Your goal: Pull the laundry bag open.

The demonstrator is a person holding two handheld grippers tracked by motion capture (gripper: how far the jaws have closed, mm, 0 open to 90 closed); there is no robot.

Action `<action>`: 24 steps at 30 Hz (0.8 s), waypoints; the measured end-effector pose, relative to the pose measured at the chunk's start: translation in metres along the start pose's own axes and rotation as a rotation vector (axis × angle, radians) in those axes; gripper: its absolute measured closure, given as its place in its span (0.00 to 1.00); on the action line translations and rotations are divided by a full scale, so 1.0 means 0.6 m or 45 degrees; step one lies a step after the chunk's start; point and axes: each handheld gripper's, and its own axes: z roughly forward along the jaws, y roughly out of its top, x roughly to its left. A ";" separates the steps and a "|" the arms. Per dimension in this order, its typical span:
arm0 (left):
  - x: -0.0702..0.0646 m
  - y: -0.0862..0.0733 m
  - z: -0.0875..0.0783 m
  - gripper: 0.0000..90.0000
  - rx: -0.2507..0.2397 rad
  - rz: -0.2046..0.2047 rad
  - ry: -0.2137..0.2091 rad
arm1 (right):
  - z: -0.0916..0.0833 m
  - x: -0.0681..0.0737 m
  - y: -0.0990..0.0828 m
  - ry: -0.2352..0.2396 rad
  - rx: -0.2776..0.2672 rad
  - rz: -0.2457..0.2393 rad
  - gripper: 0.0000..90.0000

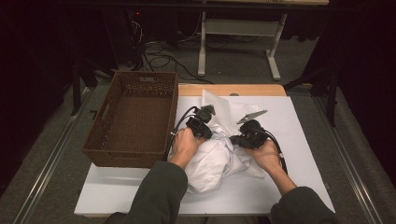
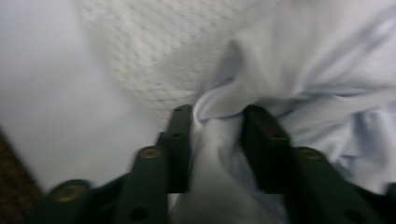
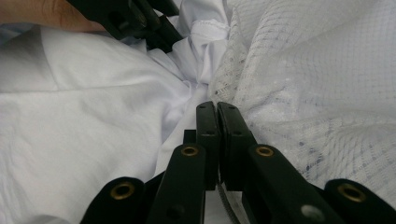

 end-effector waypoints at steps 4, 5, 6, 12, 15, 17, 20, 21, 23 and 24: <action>-0.005 -0.017 -0.027 0.93 -0.106 0.025 -0.048 | -0.001 -0.004 0.002 -0.011 0.003 -0.007 0.99; -0.007 -0.022 -0.038 0.94 -0.129 0.035 -0.057 | -0.001 -0.006 0.003 -0.013 0.005 0.002 0.99; -0.008 -0.027 -0.048 0.95 -0.152 0.043 -0.070 | 0.001 -0.008 0.004 -0.013 0.002 0.010 0.99; -0.017 -0.054 -0.091 0.97 -0.201 0.104 -0.133 | 0.017 0.002 0.023 -0.011 0.006 0.013 0.99; -0.017 -0.061 -0.089 0.97 -0.219 0.108 -0.191 | 0.020 0.013 0.033 -0.026 0.016 -0.015 0.99; -0.020 -0.062 -0.082 0.97 -0.214 0.115 -0.235 | 0.014 0.015 0.039 -0.034 0.000 -0.021 0.99; -0.038 -0.058 -0.070 0.97 -0.191 0.171 -0.253 | 0.002 0.015 0.047 -0.051 -0.039 -0.025 0.99; -0.044 -0.056 -0.066 0.97 -0.184 0.183 -0.262 | -0.002 0.016 0.050 -0.058 -0.045 -0.026 0.99; -0.054 -0.050 -0.054 0.97 -0.161 0.206 -0.258 | -0.008 0.016 0.055 -0.061 -0.074 -0.041 0.99; -0.057 -0.047 -0.048 0.97 -0.146 0.205 -0.255 | -0.012 0.017 0.057 -0.057 -0.088 -0.044 0.99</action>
